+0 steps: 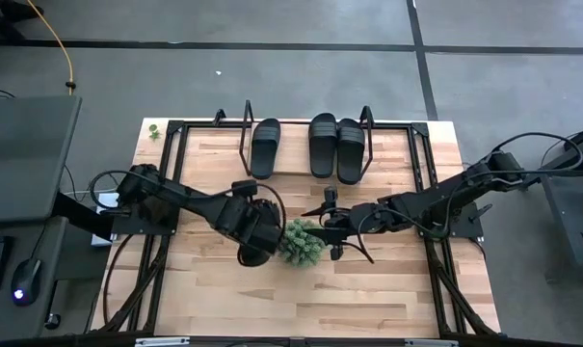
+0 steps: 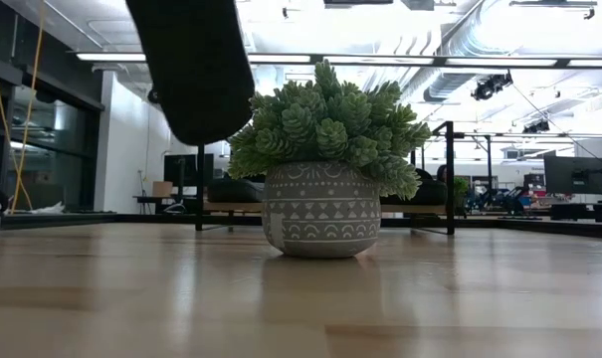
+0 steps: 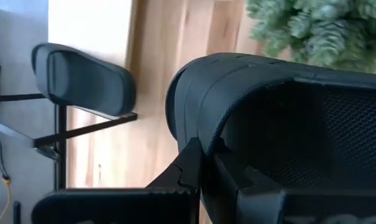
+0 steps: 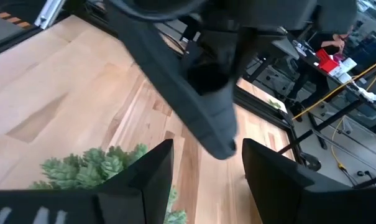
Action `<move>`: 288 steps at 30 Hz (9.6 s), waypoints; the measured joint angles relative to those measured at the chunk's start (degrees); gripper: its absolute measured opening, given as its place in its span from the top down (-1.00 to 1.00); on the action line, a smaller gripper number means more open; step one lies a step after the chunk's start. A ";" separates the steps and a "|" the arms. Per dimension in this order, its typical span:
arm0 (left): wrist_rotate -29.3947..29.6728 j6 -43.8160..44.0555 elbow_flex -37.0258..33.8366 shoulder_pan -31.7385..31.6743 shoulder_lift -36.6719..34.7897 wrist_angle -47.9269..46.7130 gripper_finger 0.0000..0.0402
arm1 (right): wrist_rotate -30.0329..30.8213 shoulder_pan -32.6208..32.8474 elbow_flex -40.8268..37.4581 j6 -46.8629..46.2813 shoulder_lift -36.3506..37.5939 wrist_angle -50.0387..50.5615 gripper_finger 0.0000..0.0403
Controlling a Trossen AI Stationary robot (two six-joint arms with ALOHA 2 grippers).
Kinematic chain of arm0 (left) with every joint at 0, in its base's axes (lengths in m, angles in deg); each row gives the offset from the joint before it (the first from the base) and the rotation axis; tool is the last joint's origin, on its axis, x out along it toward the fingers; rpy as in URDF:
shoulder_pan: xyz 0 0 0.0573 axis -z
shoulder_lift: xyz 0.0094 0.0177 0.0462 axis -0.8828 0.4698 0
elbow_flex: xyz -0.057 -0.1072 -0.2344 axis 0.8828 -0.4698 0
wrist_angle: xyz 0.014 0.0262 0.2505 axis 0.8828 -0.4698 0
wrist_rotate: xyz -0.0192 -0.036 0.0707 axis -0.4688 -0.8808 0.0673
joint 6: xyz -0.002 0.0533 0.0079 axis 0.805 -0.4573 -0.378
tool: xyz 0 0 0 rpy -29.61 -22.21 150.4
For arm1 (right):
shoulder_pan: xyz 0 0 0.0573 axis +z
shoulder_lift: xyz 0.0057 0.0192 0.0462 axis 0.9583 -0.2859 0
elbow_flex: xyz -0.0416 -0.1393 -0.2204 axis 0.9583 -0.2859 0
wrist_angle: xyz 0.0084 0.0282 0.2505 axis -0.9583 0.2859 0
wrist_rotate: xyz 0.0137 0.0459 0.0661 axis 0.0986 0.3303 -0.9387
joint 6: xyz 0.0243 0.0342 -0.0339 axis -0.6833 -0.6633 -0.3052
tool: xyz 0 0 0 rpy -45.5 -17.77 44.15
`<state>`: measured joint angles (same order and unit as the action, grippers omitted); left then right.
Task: Pick and place slides into the shelf
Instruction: Put the black slide on the shelf
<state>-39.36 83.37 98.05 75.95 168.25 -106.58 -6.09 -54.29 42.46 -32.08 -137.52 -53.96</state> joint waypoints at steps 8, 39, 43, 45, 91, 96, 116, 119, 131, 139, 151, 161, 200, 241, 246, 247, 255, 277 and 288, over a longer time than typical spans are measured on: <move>3.55 -2.44 0.09 -3.23 -3.22 -0.12 0.97 | 1.27 1.83 0.01 0.28 0.00 -1.09 0.09; 6.81 -10.42 0.13 -8.35 -3.71 7.25 0.97 | 2.82 2.68 5.84 2.88 -5.72 -4.58 0.09; 6.60 -10.42 0.13 -8.35 -3.71 7.40 0.97 | 3.03 2.84 9.33 2.89 -9.17 -2.52 0.09; 6.52 -10.42 0.13 -8.37 -3.71 7.39 0.97 | 3.10 2.84 11.01 2.89 -10.98 -1.38 0.09; 0.32 -13.85 0.15 -8.35 -3.60 13.63 0.97 | -2.19 1.25 16.55 4.15 -14.73 -0.63 0.09; 0.57 -13.84 0.15 -8.35 -3.60 13.58 0.97 | -2.19 1.29 16.55 3.86 -15.20 -0.83 0.09; -2.27 -13.44 0.13 -8.35 -3.60 14.80 0.97 | -2.17 -0.78 16.55 3.64 -16.83 -2.58 0.09; -2.12 -13.77 0.13 -8.35 -3.60 14.85 0.97 | -2.43 -0.77 16.55 2.15 -16.85 -2.72 0.10; -2.09 -13.25 0.15 -8.35 -3.63 13.86 0.94 | -2.92 -0.77 16.53 1.36 -16.92 -2.91 0.71; 0.36 -11.65 0.20 -8.39 -4.12 11.76 0.49 | -2.63 -0.85 16.52 0.27 -16.94 -2.97 0.75; 9.09 -8.52 0.15 -8.35 -12.07 11.38 -0.03 | -3.83 -2.78 16.52 0.02 -16.85 -1.51 0.74; 8.48 -7.30 -0.04 -4.46 -22.44 16.59 -0.04 | -15.02 -9.06 16.50 1.13 -16.85 -0.32 0.74; 6.21 -12.54 -62.11 2.91 -57.93 67.49 0.02 | -26.75 -25.88 -2.72 16.99 -10.78 -21.46 0.74; 2.89 -15.36 -62.42 2.91 -59.01 67.47 0.02 | -42.22 -44.85 -4.72 20.14 -18.58 -35.45 0.74; 2.88 -15.34 -62.42 2.93 -59.01 67.47 0.02 | -42.26 -45.78 -4.72 19.15 -21.30 -36.91 0.74; 2.88 -15.34 -62.42 2.93 -59.01 67.47 0.02 | -42.34 -45.94 -4.72 19.13 -21.74 -37.02 0.74; 2.30 -15.34 -62.40 2.92 -59.01 67.47 0.02 | -43.06 -46.21 -4.71 16.80 -23.34 -37.89 0.74; 1.49 -14.90 -62.40 2.92 -59.01 67.48 0.02 | -46.48 -45.27 -4.59 5.92 -23.34 -28.85 0.70; 0.96 -14.89 -62.40 2.92 -59.01 67.49 0.02 | -46.09 -46.45 -4.61 5.47 -23.34 -29.34 0.69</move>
<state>-38.40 68.48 35.65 78.88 109.23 -39.08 -52.18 -100.75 37.85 -26.61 -160.86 -83.31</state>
